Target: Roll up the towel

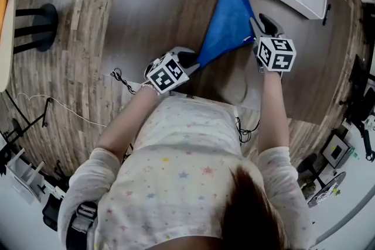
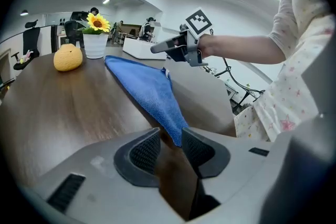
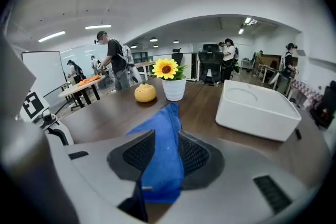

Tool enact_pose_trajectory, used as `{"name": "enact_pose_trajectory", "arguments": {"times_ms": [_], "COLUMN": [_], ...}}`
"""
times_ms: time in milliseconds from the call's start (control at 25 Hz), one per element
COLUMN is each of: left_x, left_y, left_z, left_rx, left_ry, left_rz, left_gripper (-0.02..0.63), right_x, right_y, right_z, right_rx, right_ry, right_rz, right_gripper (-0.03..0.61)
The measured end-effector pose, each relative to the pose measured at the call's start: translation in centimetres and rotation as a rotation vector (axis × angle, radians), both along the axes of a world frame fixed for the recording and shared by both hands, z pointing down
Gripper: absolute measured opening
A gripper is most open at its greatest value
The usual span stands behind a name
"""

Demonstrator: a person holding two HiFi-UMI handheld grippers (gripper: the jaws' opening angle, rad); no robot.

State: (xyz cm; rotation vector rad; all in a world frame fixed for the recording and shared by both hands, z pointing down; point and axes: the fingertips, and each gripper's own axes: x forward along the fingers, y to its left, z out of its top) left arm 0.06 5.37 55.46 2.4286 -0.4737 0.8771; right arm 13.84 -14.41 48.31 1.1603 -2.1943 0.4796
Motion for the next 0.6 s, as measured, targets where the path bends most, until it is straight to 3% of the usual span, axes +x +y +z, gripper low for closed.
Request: {"name": "enact_pose_trajectory", "arguments": {"times_ms": [280, 600], "left_x": [0.8, 1.2], "left_y": [0.6, 2.2], "left_z": [0.4, 0.7], "left_rx": [0.028, 0.052], "left_ry": [0.003, -0.041], "left_rz": [0.054, 0.128], "left_gripper": [0.124, 0.124], "right_x": [-1.0, -7.9], "right_y": [8.1, 16.2], "right_z": [1.2, 3.2], "right_rx": [-0.081, -0.228], "right_ry": [-0.131, -0.264], "right_rz": [0.031, -0.162], "right_gripper": [0.129, 0.124]}}
